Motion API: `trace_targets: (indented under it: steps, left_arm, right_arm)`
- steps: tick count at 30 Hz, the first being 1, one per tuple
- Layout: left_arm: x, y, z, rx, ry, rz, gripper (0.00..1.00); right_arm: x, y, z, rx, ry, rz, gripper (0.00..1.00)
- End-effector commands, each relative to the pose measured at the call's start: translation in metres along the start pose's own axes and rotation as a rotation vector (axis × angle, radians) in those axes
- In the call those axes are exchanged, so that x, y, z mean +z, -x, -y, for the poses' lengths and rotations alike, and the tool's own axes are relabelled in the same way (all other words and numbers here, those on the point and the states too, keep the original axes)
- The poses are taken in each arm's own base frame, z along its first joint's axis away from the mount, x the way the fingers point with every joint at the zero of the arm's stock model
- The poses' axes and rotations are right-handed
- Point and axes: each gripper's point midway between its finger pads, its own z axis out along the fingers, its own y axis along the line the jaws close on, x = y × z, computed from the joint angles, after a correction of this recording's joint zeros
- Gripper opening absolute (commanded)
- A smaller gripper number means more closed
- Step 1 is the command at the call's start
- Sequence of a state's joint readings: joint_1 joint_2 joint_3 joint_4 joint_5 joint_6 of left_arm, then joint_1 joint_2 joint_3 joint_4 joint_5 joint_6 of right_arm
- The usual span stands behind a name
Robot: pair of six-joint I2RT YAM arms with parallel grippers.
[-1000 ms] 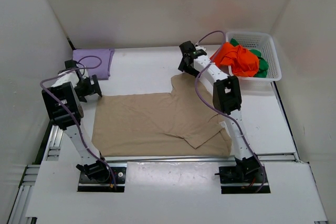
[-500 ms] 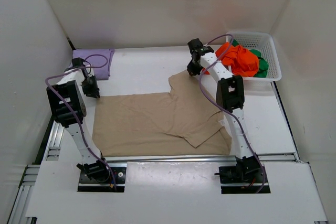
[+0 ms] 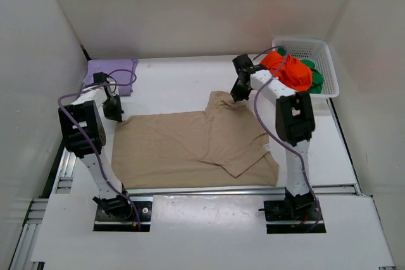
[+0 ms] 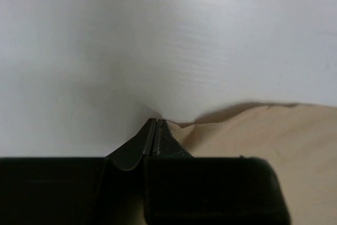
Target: Fold and stack the t-shirts
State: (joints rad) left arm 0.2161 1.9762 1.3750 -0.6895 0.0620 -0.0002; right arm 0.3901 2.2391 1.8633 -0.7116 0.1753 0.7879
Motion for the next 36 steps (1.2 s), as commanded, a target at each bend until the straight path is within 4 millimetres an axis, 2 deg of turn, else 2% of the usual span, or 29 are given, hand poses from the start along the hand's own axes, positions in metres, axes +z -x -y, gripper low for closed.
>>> trace_targets:
  steps: [1,2,3,4,5,6,7,8,9,10,12,13,15,16,19,27,32,36]
  left_arm:
    - [-0.04,0.007,0.008,0.041,0.047,0.085,0.1]
    - [-0.054,0.011,0.009,0.042,0.046,0.122,0.1]
    - [-0.058,0.005,0.012,0.055,0.056,0.124,0.1]
    - [-0.064,0.003,0.014,0.065,0.065,0.134,0.1]
    - [-0.078,0.005,0.008,0.062,0.099,0.171,0.1]
    - [-0.079,-0.003,0.008,0.069,0.112,0.164,0.1]
    - [-0.083,-0.007,0.005,0.067,0.131,0.171,0.1]
    - [-0.087,-0.011,-0.002,0.064,0.17,0.175,0.1]
    - [-0.097,-0.013,-0.005,0.06,0.189,0.2,0.1]
    - [-0.095,-0.025,-0.009,0.06,0.207,0.18,0.1]
    - [-0.104,-0.033,-0.021,0.046,0.256,0.197,0.1]
    - [-0.101,-0.046,-0.023,0.048,0.268,0.169,0.1]
    - [-0.107,-0.053,-0.028,0.045,0.293,0.178,0.1]
    - [-0.104,-0.062,-0.029,0.047,0.294,0.16,0.1]
    - [-0.103,-0.074,-0.034,0.047,0.321,0.139,0.1]
    - [-0.106,-0.081,-0.04,0.045,0.353,0.14,0.1]
    - [-0.095,-0.094,-0.038,0.053,0.335,0.092,0.1]
    - [-0.089,-0.106,-0.039,0.057,0.336,0.062,0.1]
  right_arm:
    - [-0.086,0.016,-0.013,-0.08,0.165,0.143,0.0]
    - [-0.094,0.007,-0.009,-0.087,0.175,0.147,0.0]
    - [-0.102,-0.001,-0.002,-0.088,0.186,0.145,0.0]
    - [-0.115,-0.016,0.016,-0.088,0.184,0.143,0.0]
    - [-0.12,-0.025,0.026,-0.089,0.18,0.138,0.0]
    - [-0.124,-0.034,0.035,-0.096,0.168,0.139,0.0]
    - [-0.145,-0.037,0.042,-0.082,0.197,0.168,0.0]
    - [-0.149,-0.044,0.052,-0.072,0.187,0.174,0.0]
    - [-0.152,-0.064,0.068,-0.072,0.181,0.159,0.0]
    - [-0.153,-0.074,0.074,-0.072,0.182,0.152,0.0]
    - [-0.156,-0.093,0.093,-0.061,0.169,0.146,0.0]
    - [-0.157,-0.098,0.098,-0.05,0.17,0.145,0.0]
    - [-0.165,-0.104,0.105,-0.017,0.181,0.169,0.0]
    - [-0.161,-0.113,0.115,-0.012,0.163,0.152,0.0]
    - [-0.17,-0.113,0.122,0.009,0.172,0.186,0.0]
    - [-0.188,-0.119,0.14,0.035,0.171,0.223,0.0]
    - [-0.172,-0.155,0.145,0.035,0.177,0.126,0.0]
    - [-0.162,-0.174,0.151,0.051,0.151,0.097,0.0]
